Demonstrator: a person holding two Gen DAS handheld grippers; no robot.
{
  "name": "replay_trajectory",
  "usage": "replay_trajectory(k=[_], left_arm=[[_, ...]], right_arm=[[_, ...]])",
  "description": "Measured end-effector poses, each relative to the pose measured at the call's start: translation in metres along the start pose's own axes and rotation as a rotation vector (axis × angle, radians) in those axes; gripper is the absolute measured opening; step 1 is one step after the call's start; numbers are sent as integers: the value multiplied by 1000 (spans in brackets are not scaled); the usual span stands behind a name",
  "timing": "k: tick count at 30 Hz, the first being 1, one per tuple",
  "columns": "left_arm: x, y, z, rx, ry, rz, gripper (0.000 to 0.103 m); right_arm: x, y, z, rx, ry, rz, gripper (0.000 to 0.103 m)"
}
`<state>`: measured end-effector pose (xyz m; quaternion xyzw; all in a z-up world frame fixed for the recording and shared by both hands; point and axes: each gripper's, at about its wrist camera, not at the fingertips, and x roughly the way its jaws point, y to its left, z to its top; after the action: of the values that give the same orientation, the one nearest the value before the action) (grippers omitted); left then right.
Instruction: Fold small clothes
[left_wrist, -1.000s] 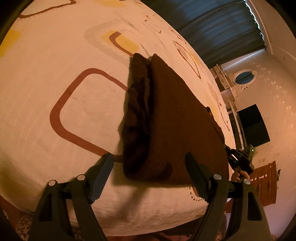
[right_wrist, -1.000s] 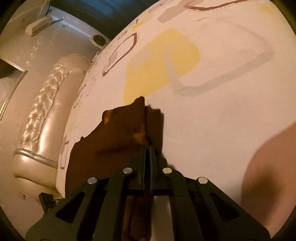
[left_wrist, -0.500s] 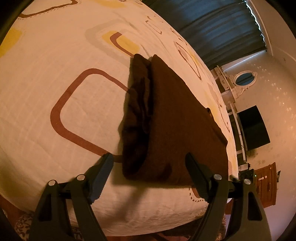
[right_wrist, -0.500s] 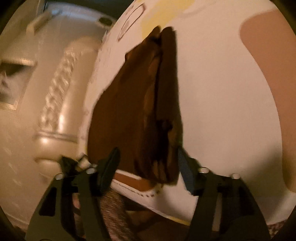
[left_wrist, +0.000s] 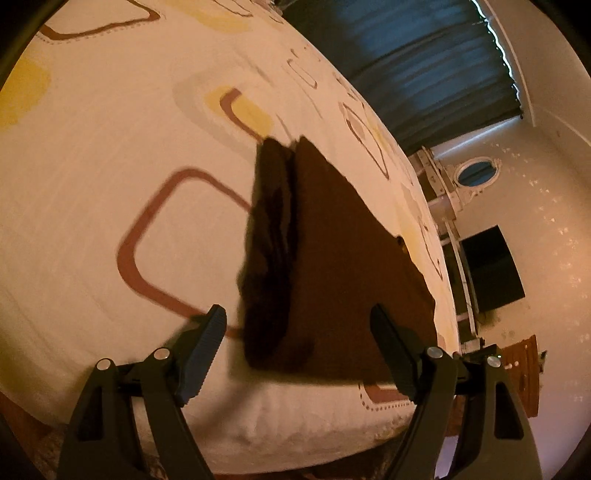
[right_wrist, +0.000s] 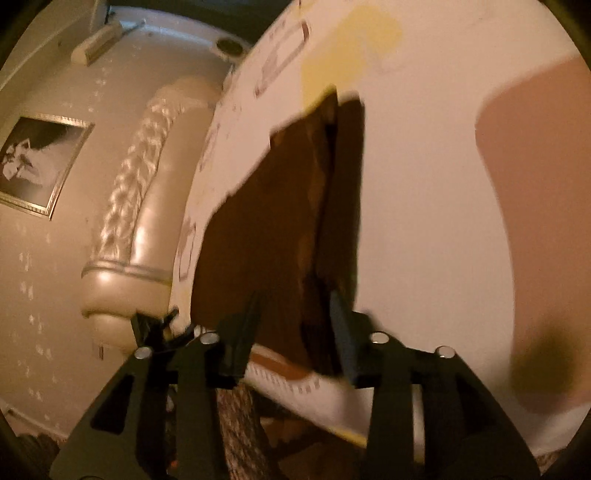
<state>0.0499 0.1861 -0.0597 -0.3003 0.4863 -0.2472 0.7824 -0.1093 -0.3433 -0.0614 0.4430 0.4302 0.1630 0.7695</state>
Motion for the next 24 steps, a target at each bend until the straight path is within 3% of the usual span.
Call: replay_trajectory(k=[4, 10, 19, 22, 24], left_arm=[[10, 7, 19, -45, 25, -28, 79], [39, 23, 62, -136, 42, -85, 79], [79, 10, 97, -102, 87, -120, 82], [91, 0, 101, -94, 123, -152, 82], [99, -10, 101, -51, 136, -123, 79]], right_arm=[[8, 20, 10, -20, -43, 49, 47], [45, 55, -13, -98, 18, 94, 47], [123, 112, -52, -146, 171, 195, 48], [149, 121, -63, -158, 204, 181, 48], [160, 124, -69, -168, 214, 163, 48]])
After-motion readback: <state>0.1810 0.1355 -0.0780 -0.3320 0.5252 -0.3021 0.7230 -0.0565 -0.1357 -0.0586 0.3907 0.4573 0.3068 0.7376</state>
